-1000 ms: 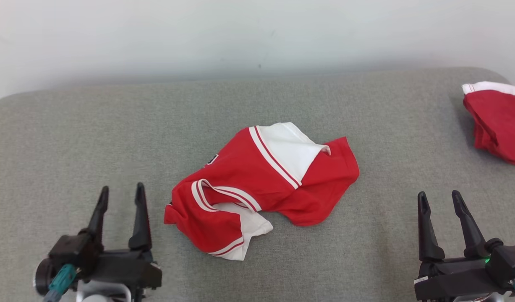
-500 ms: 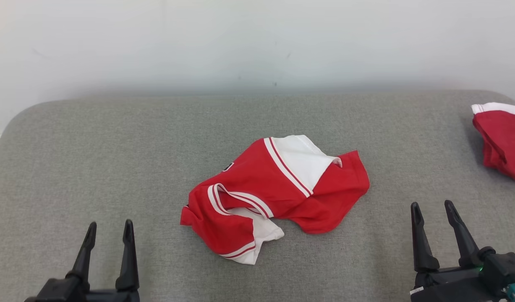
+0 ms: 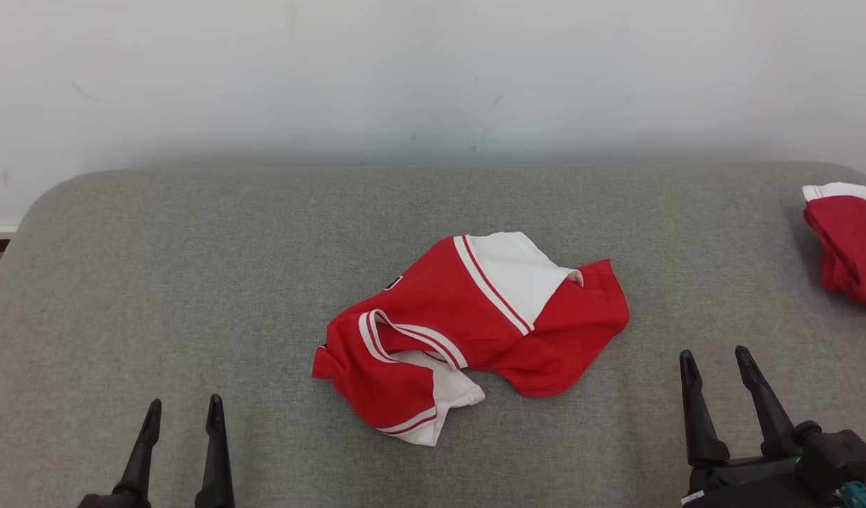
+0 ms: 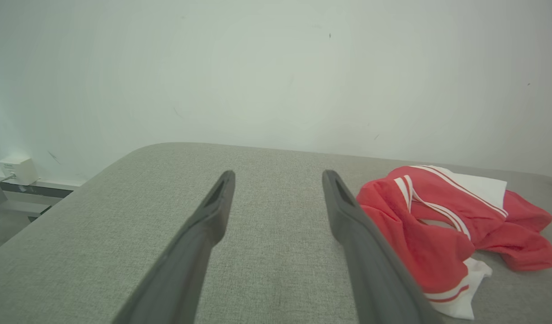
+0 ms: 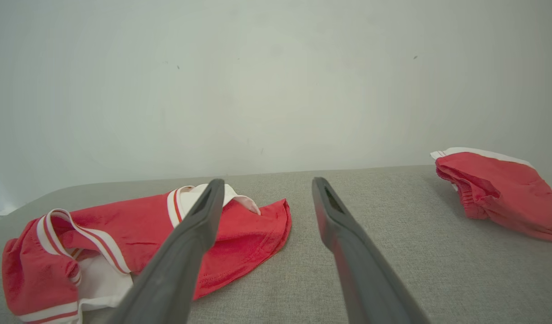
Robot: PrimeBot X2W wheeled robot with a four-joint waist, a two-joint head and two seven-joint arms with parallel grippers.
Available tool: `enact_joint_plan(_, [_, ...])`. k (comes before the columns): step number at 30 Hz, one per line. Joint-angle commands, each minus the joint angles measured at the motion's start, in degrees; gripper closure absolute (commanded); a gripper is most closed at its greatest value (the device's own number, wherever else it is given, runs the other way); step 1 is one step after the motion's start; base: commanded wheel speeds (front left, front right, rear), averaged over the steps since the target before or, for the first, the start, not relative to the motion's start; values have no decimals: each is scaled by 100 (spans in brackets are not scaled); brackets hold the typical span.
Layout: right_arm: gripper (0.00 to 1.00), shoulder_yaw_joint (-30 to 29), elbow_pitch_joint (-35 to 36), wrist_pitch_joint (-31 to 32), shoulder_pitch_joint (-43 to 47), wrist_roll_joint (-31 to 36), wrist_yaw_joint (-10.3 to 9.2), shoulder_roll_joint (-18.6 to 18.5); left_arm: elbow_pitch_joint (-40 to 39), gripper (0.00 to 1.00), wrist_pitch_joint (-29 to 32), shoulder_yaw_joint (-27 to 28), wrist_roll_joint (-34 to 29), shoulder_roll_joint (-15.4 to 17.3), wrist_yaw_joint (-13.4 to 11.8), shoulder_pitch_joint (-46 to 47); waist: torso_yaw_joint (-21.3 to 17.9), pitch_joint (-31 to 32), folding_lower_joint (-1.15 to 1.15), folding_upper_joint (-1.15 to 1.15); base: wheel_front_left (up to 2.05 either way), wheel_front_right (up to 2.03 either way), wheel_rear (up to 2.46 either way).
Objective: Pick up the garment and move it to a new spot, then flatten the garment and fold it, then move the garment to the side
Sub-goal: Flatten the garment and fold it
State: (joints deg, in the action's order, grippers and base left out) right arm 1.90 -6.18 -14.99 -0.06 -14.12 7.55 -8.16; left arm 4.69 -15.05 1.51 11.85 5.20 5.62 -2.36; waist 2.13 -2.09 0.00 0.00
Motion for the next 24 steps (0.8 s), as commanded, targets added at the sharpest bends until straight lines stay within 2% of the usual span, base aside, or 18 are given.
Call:
enact_joint_plan(1, [0,7,6,-25,3,-32,-15,16,5,0,-16,17,-74,-33,23,-54,0,-2,0,0,0,0,0])
enact_joint_plan(19, [0,60,-34,-25,-11,-72,-15,40,55,0,-17,206,-254,-181,141,-54,10,-36,0,0,0,0,0])
enact_joint_plan(24, [0,72,-47,-25,-78,-86,-15,48,156,0,-17,-1,-313,-203,166,172,-15,-96,0,0,0,0,0])
